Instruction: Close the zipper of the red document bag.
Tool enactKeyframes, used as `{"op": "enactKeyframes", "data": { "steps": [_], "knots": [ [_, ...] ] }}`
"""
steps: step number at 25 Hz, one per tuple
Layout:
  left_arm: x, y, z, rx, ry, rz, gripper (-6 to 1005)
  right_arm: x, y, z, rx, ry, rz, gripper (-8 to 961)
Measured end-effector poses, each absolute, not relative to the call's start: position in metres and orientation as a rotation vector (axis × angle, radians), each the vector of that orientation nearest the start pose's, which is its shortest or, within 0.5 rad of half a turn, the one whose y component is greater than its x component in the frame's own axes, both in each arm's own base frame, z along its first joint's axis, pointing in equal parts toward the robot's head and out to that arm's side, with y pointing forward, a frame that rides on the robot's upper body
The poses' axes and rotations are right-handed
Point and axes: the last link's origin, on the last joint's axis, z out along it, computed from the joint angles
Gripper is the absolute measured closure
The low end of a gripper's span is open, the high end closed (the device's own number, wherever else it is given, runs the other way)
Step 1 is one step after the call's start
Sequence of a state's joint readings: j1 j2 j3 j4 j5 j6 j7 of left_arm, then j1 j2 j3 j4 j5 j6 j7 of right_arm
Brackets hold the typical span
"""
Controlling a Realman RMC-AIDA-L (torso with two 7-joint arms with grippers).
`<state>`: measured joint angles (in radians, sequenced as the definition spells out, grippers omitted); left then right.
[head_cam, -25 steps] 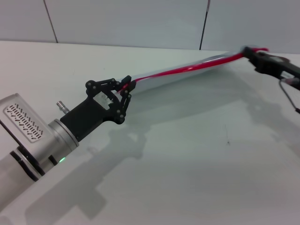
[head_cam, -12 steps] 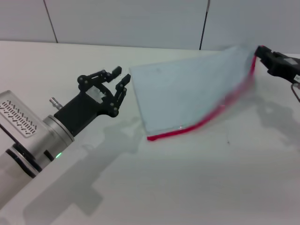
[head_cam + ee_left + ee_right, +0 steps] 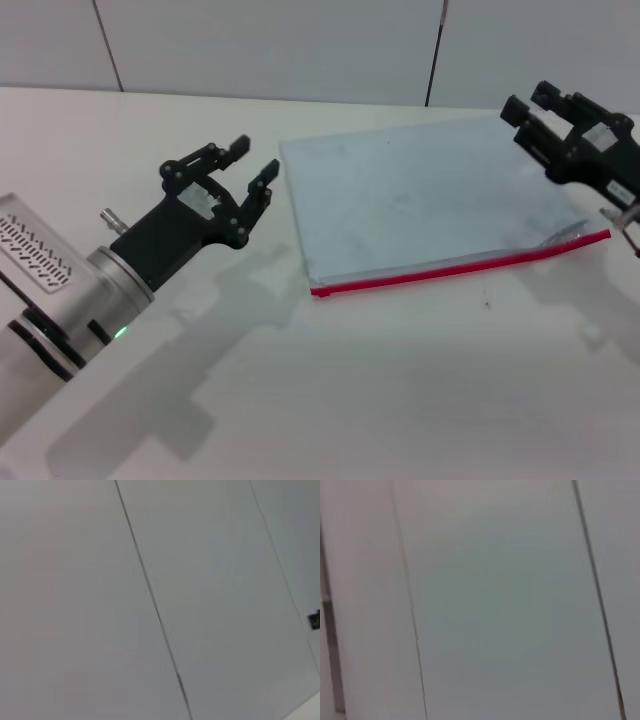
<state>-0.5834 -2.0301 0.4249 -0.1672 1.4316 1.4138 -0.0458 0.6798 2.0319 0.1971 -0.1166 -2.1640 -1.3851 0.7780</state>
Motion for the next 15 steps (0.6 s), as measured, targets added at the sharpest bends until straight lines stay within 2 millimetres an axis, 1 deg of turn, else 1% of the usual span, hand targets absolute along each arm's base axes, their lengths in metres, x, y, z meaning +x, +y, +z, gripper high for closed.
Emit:
{"op": "enactKeyframes", "data": {
  "steps": [3, 7, 10, 15],
  "knots": [
    [-0.275, 0.326, -0.036, -1.937, -0.126, -0.798, 561, 0.260, 0.362, -0.013, -2.066, 0.366, 1.007, 529],
    [-0.280, 0.326, -0.027, -1.845, -0.195, -0.823, 524, 0.257, 0.350, -0.023, -1.967, 0.222, 0.965, 452],
    [-0.282, 0.326, -0.023, -1.826, -0.238, -0.853, 497, 0.257, 0.339, -0.023, -1.875, 0.144, 0.938, 452],
    [-0.283, 0.327, -0.021, -1.822, -0.266, -0.878, 393, 0.252, 0.326, -0.027, -1.799, 0.037, 0.901, 452]
  ]
}}
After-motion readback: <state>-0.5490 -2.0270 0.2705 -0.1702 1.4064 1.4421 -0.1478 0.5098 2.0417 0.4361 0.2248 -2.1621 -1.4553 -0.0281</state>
